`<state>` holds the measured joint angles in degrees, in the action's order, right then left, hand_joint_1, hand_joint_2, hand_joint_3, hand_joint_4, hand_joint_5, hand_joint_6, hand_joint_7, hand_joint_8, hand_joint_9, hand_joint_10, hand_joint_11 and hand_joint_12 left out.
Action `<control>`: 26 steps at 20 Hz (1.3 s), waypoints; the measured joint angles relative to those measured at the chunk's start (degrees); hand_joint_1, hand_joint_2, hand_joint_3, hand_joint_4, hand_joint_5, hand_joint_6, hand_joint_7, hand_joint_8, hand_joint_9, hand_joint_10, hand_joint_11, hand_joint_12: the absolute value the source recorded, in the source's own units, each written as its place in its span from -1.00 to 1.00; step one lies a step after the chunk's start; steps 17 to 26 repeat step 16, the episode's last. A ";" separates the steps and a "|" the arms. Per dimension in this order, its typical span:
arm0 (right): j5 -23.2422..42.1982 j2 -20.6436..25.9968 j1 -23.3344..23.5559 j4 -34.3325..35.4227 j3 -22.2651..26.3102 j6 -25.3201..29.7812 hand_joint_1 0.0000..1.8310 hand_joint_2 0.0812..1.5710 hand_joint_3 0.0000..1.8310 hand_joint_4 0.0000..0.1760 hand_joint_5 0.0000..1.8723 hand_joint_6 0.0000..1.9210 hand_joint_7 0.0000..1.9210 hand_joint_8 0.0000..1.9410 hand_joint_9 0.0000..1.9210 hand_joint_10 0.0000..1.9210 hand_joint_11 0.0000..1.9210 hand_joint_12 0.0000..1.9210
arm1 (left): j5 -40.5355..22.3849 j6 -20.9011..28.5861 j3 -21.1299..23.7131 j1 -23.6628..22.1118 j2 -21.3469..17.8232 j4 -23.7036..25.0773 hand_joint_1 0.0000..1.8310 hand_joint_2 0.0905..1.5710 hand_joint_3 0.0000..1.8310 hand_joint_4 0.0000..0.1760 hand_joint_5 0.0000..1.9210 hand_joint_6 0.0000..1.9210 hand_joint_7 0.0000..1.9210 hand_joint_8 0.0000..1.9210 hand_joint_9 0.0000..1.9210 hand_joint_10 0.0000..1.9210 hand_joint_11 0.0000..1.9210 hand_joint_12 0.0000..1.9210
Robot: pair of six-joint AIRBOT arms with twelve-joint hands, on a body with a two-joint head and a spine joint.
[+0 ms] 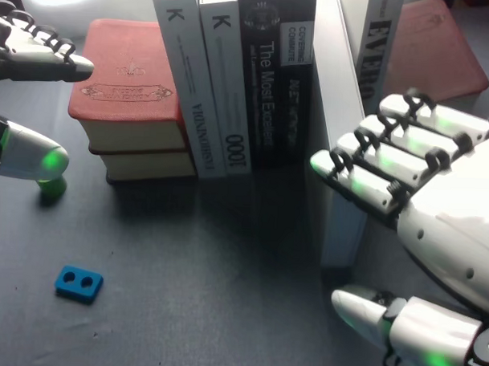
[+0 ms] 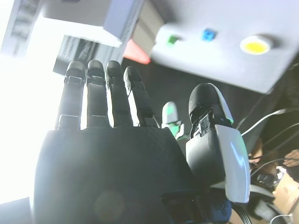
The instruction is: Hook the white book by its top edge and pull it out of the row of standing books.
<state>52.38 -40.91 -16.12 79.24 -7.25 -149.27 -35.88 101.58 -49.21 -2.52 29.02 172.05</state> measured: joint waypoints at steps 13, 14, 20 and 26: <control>-19.78 3.08 4.26 -16.70 -10.05 24.94 -1.00 0.62 -1.00 -1.00 -0.89 -1.00 -0.91 -1.00 -0.93 -1.00 -0.99 -0.97 | -0.50 -0.04 0.00 0.00 0.00 0.00 -1.00 0.48 -1.00 -1.00 -1.00 -1.00 -1.00 -1.00 -1.00 -1.00 -1.00 -1.00; -19.98 3.08 4.26 -16.76 -10.16 24.92 -1.00 0.62 -1.00 -1.00 -0.89 -1.00 -0.90 -1.00 -0.93 -0.99 -0.99 -0.97 | -0.50 -0.04 0.00 0.00 0.00 0.02 -1.00 0.48 -1.00 -1.00 -1.00 -1.00 -1.00 -1.00 -1.00 -1.00 -1.00 -1.00; -20.50 3.10 4.48 -17.00 -10.16 24.81 -1.00 0.63 -1.00 -1.00 -0.90 -1.00 -0.92 -1.00 -0.94 -1.00 -1.00 -0.99 | -0.50 -0.07 0.00 0.00 0.00 0.00 -1.00 0.48 -1.00 -1.00 -1.00 -1.00 -1.00 -1.00 -1.00 -1.00 -1.00 -1.00; -20.50 3.10 4.48 -17.00 -10.16 24.81 -1.00 0.63 -1.00 -1.00 -0.90 -1.00 -0.92 -1.00 -0.94 -1.00 -1.00 -0.99 | -0.50 -0.07 0.00 0.00 0.00 0.00 -1.00 0.48 -1.00 -1.00 -1.00 -1.00 -1.00 -1.00 -1.00 -1.00 -1.00 -1.00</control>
